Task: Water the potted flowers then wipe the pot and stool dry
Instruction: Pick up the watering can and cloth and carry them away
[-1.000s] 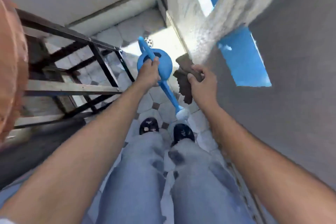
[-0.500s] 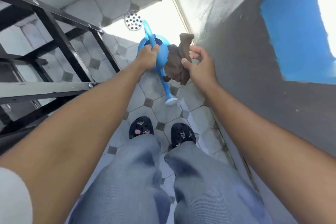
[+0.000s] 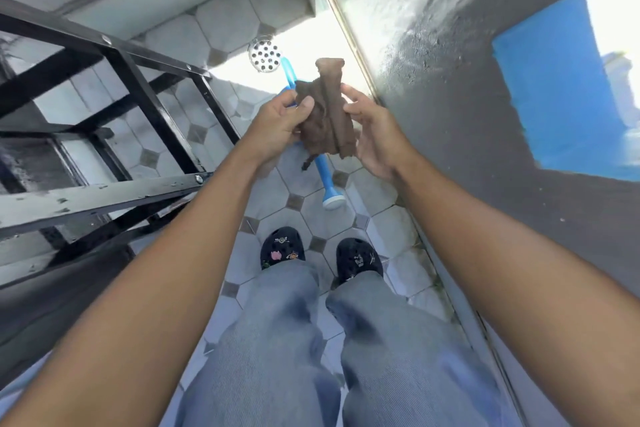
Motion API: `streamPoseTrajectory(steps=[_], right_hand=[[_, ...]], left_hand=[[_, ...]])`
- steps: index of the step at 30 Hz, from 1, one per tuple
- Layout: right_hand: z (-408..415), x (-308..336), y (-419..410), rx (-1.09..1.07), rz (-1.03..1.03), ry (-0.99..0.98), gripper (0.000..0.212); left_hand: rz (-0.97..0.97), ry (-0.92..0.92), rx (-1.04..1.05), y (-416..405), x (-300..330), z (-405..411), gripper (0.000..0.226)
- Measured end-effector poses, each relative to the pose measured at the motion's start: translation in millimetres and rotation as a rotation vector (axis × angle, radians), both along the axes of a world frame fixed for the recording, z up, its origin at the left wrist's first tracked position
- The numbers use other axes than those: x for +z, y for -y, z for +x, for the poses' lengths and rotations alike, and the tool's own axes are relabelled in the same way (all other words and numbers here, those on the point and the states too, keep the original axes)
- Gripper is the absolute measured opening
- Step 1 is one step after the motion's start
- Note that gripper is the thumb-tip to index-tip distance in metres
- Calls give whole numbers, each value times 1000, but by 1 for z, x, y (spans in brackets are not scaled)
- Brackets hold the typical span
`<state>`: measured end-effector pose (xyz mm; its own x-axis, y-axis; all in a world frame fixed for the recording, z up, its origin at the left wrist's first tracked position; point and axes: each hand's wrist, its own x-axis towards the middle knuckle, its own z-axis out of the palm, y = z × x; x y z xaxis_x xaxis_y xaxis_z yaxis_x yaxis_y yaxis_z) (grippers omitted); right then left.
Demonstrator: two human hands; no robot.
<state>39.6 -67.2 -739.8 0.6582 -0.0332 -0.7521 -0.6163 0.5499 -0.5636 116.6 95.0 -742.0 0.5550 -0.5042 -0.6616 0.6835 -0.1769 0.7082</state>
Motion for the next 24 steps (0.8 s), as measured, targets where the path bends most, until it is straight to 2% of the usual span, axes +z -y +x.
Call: streamPoseTrajectory(steps=[2, 3, 5, 7, 11, 14, 17, 19, 21, 24], right_hand=[[1, -6, 1, 20, 148, -51, 36], [2, -9, 1, 31, 141, -61, 30], [9, -14, 3, 36, -37, -74, 18], [18, -21, 6, 33, -274, -82, 15], [35, -37, 10, 182, -645, -111, 30], [41, -55, 12, 238, -817, -123, 43], [42, -65, 12, 320, -847, -138, 48], [41, -66, 10, 384, -853, -142, 43], [37, -59, 6, 419, -844, -138, 35], [25, -27, -1, 486, -758, -127, 40]], left_hand=[[13, 1, 24, 0, -5, 5, 19], [37, 14, 45, 1, -7, 8, 18], [107, 78, 114, 1, -14, 12, 15], [211, 147, 199, -1, -26, 16, 16], [431, 232, 233, -8, -55, 22, 27], [613, 263, 230, -12, -73, 28, 38], [702, 210, 188, -15, -77, 30, 34], [721, 163, 138, -20, -80, 28, 34], [723, 123, 62, -24, -70, 21, 38], [778, 164, -27, -25, -31, 8, 42]])
